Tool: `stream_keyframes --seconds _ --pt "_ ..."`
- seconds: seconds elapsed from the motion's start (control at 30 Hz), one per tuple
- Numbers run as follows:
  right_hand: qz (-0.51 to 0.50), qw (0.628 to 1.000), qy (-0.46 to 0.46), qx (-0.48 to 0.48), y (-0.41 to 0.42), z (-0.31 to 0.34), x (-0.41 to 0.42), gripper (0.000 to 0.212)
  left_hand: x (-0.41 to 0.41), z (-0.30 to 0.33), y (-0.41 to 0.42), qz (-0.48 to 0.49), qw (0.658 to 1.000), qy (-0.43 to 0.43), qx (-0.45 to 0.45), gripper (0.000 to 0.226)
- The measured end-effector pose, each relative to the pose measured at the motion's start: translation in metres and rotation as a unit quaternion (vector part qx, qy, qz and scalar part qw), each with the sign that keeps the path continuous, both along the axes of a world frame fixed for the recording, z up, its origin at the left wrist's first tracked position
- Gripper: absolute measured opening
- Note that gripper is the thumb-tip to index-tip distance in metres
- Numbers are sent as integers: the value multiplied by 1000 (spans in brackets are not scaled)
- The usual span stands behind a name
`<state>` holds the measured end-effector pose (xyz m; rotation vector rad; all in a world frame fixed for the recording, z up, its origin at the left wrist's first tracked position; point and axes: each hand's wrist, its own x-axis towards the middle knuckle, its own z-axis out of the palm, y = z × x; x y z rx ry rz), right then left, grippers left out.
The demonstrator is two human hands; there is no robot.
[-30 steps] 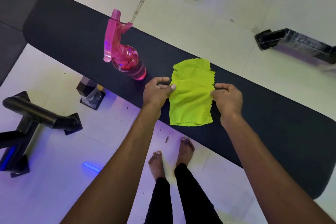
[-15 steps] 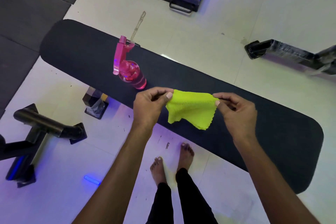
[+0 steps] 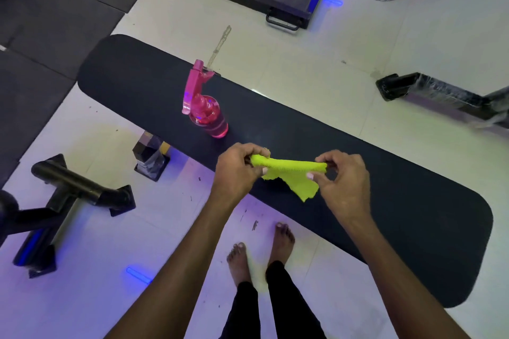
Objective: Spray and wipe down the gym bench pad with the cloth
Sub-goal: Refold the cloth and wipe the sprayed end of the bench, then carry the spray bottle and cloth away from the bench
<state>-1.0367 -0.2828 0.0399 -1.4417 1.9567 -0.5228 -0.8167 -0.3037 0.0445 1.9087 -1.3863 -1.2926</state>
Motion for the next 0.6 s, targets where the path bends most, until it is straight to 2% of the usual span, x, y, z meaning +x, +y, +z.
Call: stream_keyframes --seconds 0.07,0.13,0.2,0.27,0.37,0.53,0.6 --pt "43 999 26 9 -3 1 6 19 1 2 -1 -3 999 -42 -19 24" --pt "69 997 27 9 -9 5 5 17 8 4 -1 19 999 -34 -26 20" --pt "81 994 -70 30 -17 15 1 23 19 6 -1 50 998 32 -10 20" --pt "94 970 -208 88 -28 27 1 23 28 8 -2 69 991 117 17 18" --pt "111 953 -258 111 -46 33 11 11 35 6 -5 100 981 165 14 15" --pt "39 936 -303 173 -67 22 36 13 51 -2 -10 180 976 121 34 15" --pt "46 942 -282 178 -74 14 44 13 63 -8 -8 195 979 18 58 21"
